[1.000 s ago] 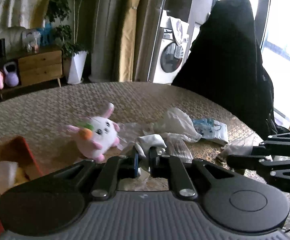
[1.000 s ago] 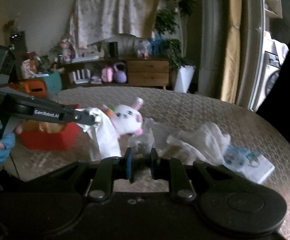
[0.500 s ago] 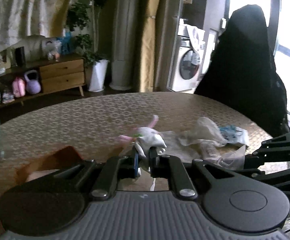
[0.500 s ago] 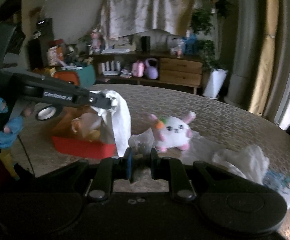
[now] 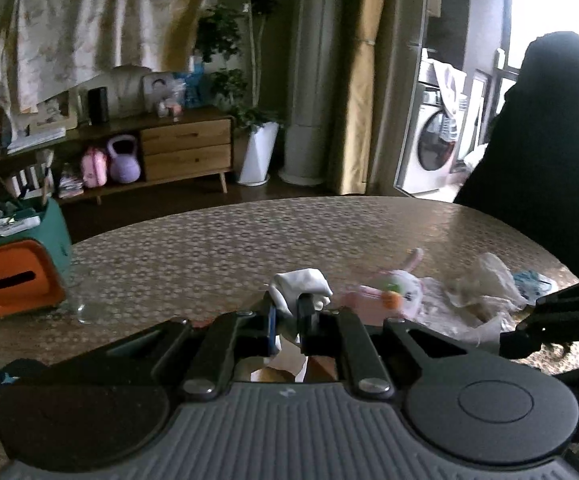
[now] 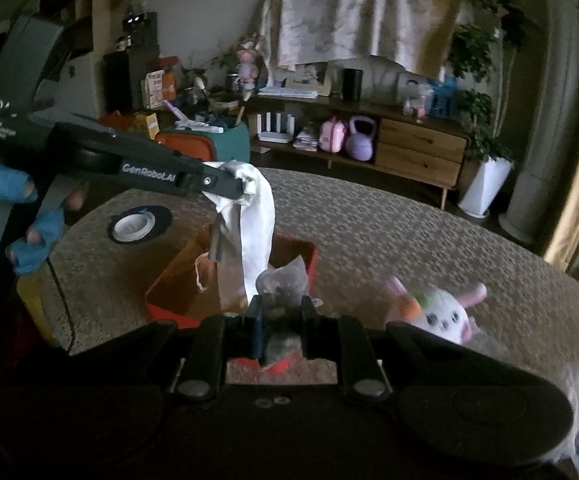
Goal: Organize soft objects
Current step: 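Carry the white cloth to the red box with the left tool while the right tool carries plastic, then release the white cloth into the red box with the left tool while the right tool releases plastic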
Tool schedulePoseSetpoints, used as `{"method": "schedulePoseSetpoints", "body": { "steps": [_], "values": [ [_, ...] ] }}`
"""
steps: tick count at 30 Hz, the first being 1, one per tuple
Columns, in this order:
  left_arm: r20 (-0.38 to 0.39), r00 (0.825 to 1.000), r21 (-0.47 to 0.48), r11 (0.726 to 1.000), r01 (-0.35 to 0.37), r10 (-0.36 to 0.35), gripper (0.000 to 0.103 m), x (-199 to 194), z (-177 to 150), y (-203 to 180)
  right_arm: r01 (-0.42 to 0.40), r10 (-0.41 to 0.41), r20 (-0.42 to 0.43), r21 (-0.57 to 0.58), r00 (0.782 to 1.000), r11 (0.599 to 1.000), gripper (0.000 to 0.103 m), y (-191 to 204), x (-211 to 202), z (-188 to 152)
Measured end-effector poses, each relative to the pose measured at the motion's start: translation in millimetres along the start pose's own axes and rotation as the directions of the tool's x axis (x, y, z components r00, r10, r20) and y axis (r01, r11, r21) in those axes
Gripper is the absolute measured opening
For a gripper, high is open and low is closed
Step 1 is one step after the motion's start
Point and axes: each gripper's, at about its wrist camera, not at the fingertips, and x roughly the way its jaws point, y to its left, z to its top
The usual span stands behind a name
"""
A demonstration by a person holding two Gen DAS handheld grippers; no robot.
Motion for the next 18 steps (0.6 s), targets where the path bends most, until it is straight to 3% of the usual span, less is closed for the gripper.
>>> {"method": "schedulePoseSetpoints", "body": {
  "steps": [10,18],
  "values": [
    [-0.105,0.992,0.007,0.997,-0.072,0.072,0.01,32.8,-13.8,37.6,-0.017,0.012,-0.094,-0.057,0.995,0.998,0.016,18.2,72.5,13.6],
    [-0.225,0.972,-0.014,0.997,-0.069,0.064,0.01,68.2,-42.1,55.2,-0.033,0.027,-0.188,-0.029,0.982,0.999,0.017,21.9,122.3,8.6]
  ]
}}
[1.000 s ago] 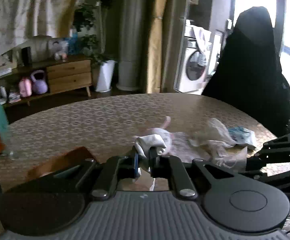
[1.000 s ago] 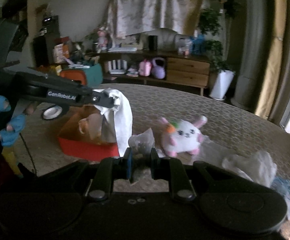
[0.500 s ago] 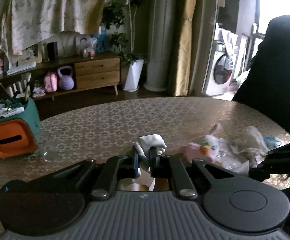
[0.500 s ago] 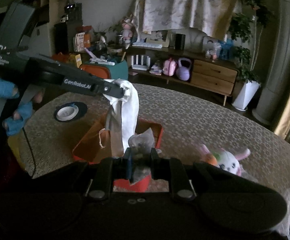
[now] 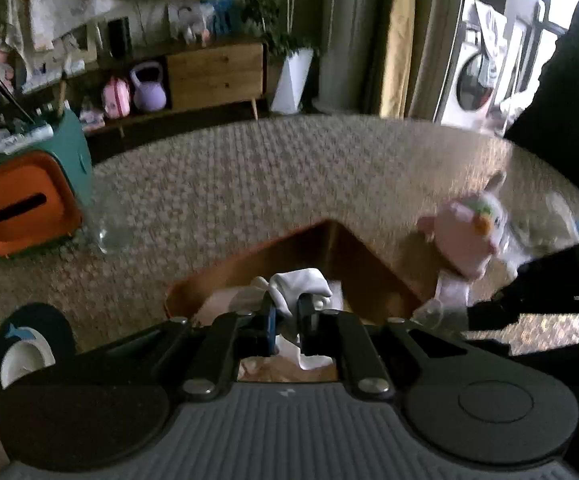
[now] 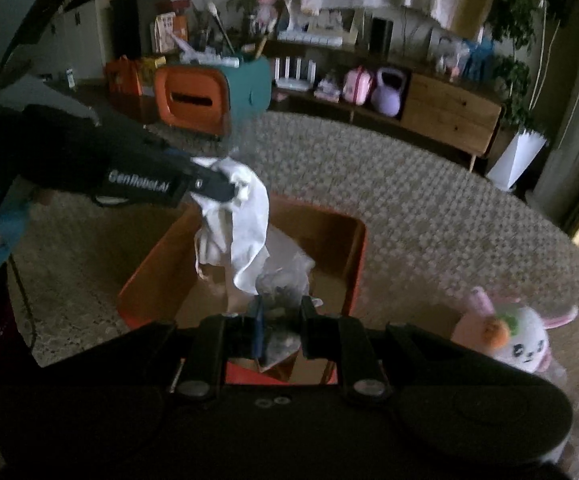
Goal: Organize soft objects
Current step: 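Release the white cloth into the red box with the left tool while the right tool releases plastic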
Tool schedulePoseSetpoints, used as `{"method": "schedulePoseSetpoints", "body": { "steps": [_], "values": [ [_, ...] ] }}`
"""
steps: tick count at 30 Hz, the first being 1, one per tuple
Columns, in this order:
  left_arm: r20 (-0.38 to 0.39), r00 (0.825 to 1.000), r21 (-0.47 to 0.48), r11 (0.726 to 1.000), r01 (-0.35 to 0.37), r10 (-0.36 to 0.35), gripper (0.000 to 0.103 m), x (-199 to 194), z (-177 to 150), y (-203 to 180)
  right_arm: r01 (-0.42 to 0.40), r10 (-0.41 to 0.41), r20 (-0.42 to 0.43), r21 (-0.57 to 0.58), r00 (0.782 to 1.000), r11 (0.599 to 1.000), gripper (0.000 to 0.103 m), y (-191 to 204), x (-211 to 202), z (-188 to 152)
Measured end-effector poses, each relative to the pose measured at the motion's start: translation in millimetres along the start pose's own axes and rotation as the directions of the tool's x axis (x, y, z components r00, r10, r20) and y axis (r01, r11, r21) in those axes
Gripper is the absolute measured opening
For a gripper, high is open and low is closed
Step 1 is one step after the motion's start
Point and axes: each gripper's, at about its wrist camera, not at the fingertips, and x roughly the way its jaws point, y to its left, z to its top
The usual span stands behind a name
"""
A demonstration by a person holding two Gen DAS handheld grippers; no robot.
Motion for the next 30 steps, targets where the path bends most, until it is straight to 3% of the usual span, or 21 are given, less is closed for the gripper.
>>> {"method": "schedulePoseSetpoints", "body": {
  "steps": [17,23,30],
  "values": [
    [-0.176,0.981,0.026,0.996,0.088,-0.082,0.01,45.9,-44.9,-17.5,0.044,-0.046,-0.092,-0.021,0.995,0.999,0.022,-6.0,48.2,-3.9],
    [-0.194,0.978,0.03,0.996,0.081,-0.073,0.01,52.3,-47.7,-20.5,0.037,-0.038,-0.085,-0.02,0.996,0.999,0.025,-7.4,47.6,-4.9],
    [-0.205,0.978,0.052,0.997,0.057,-0.045,0.016,54.7,-47.2,-25.4,0.018,-0.018,-0.082,-0.005,0.996,1.0,0.037,-9.7,43.0,-8.9]
  ]
}}
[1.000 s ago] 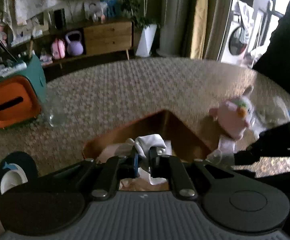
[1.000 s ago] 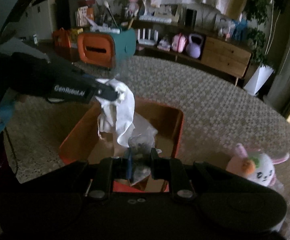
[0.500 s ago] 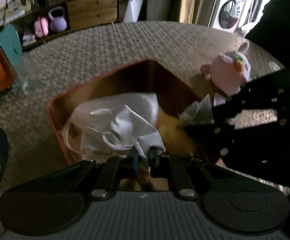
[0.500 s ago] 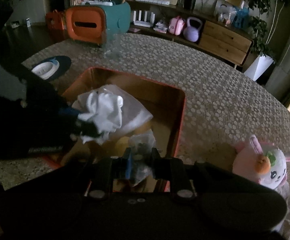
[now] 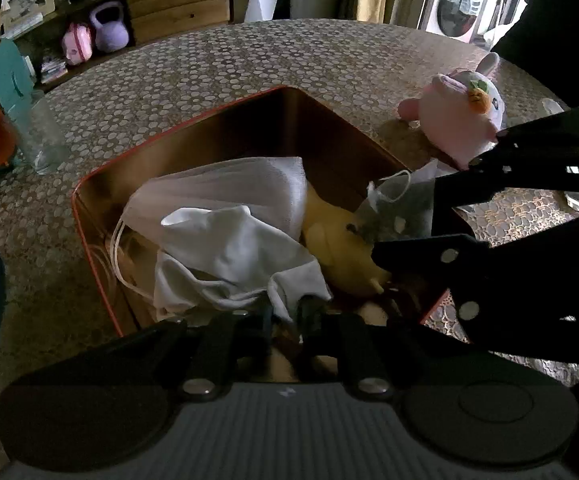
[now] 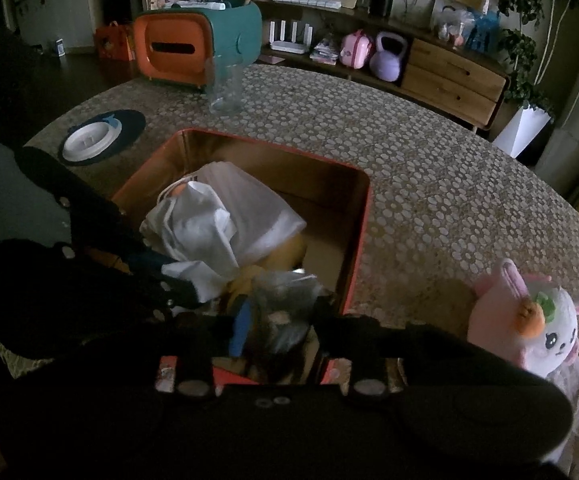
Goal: Organize soft objects
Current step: 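Release the white cloth into the red box with the left tool while the right tool releases plastic, then move both open tools back over the table toward the cotton swab bag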
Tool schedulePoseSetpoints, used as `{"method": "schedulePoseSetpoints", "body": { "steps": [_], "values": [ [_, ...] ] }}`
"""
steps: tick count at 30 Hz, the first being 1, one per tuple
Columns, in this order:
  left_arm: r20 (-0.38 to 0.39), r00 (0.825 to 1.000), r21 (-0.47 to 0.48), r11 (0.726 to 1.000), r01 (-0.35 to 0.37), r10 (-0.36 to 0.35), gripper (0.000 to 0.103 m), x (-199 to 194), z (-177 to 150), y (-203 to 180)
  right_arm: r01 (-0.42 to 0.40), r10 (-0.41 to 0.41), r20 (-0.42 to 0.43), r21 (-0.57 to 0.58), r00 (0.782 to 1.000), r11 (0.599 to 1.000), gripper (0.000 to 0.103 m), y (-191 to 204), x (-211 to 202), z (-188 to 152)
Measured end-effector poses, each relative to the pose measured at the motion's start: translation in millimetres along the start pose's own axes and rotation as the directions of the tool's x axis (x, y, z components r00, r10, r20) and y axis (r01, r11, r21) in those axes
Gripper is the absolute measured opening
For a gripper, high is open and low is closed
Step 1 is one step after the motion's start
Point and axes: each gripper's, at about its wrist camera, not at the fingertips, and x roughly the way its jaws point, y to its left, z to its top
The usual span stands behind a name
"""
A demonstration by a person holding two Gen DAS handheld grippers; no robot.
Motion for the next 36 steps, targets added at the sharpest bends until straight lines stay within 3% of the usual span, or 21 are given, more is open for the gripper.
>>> {"method": "schedulePoseSetpoints", "body": {
  "steps": [5,7,19,30,33,36],
  "values": [
    [0.01,1.0,-0.012,1.0,-0.008,0.008,0.04,-4.8,-0.3,-0.2,-0.01,0.01,0.017,0.022,1.0,1.0,0.039,-2.4,-6.9,-2.9],
    [0.025,1.0,-0.02,1.0,-0.015,0.015,0.063,-9.3,-0.2,0.7,-0.022,0.022,0.029,0.032,0.999,0.999,0.041,-4.1,-11.8,-5.0],
    [0.14,0.989,0.0,0.999,-0.049,0.049,0.065,-58.3,-2.3,-21.4,-0.094,0.078,0.152,0.105,0.985,0.99,0.054,-23.4,-69.0,-23.8],
    [0.281,0.96,0.018,1.0,0.006,-0.011,0.065,-106.3,5.8,-77.9,-0.082,0.039,0.261,0.155,0.965,0.985,0.064,-44.7,-137.9,-58.0],
    [0.317,0.948,0.033,0.999,0.027,-0.036,0.075,-116.0,7.3,-97.8,-0.062,0.009,0.291,0.175,0.957,0.983,0.069,-51.3,-157.6,-72.2],
    [0.341,0.938,0.055,0.997,0.045,-0.061,0.076,-121.2,7.8,-119.0,-0.054,-0.011,0.316,0.195,0.949,0.979,0.075,-58.6,-174.8,-87.1]
  ]
}}
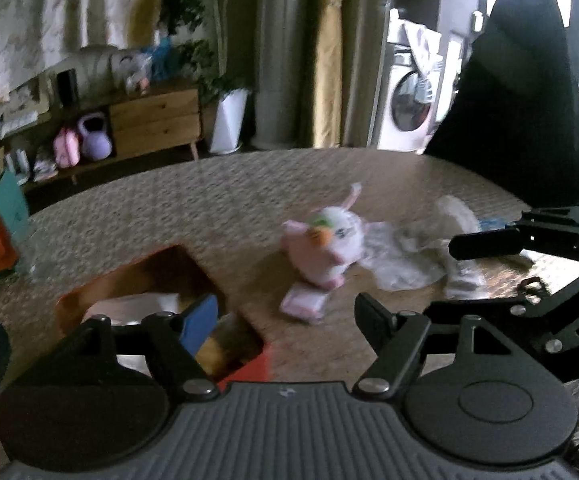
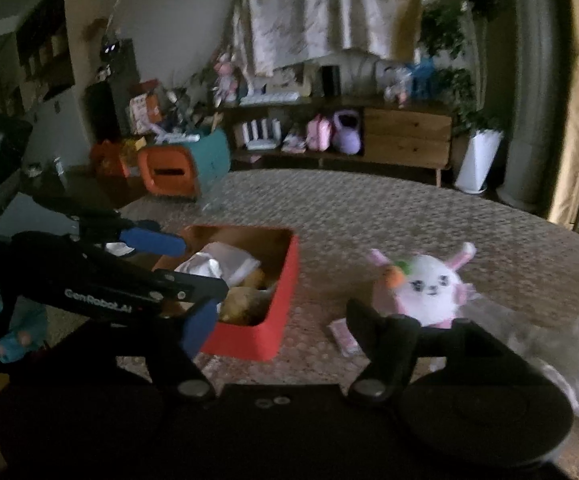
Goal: Organize soft objects
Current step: 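Move both open tools back over the table toward the cotton swab bag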
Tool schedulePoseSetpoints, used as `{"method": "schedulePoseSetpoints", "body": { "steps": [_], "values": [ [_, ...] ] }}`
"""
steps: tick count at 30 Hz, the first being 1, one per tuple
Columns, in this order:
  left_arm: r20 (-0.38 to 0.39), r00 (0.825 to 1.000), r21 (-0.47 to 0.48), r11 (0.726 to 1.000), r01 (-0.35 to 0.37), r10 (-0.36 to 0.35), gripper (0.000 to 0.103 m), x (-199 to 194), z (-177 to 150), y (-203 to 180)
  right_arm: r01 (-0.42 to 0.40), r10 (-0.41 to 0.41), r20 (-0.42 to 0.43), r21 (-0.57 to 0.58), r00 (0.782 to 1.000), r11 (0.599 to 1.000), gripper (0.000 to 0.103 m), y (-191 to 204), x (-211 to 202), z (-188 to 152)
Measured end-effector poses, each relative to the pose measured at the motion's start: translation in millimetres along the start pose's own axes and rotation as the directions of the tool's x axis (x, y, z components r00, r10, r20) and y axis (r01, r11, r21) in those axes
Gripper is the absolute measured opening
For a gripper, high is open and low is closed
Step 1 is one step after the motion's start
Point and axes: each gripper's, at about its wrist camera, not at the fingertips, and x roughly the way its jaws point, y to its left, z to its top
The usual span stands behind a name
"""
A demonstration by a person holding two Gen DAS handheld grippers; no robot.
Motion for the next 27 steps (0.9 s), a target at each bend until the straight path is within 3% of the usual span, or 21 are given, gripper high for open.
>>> {"method": "schedulePoseSetpoints", "body": {
  "steps": [6,13,16,27],
  "values": [
    [0.028,0.998,0.015,0.998,0.057,-0.057,0.085,2.8,2.2,-42.4,0.05,-0.052,0.038,0.037,0.998,0.998,0.085,-27.1,-41.7,-19.7],
    [0.03,0.993,0.009,0.993,0.116,-0.117,0.087,18.8,-2.0,-77.7,0.12,-0.125,0.065,0.074,0.99,0.99,0.094,-61.1,-85.9,-47.2],
    [0.023,0.991,0.028,0.991,0.13,-0.131,0.099,28.0,-2.5,-95.0,0.166,-0.172,0.075,0.084,0.982,0.983,0.095,-76.3,-101.9,-60.6],
    [0.021,0.966,0.06,0.965,0.256,-0.258,0.102,66.5,-0.8,-148.0,0.316,-0.329,0.042,0.187,0.944,0.93,0.095,-144.6,-125.4,-113.8]
  ]
}}
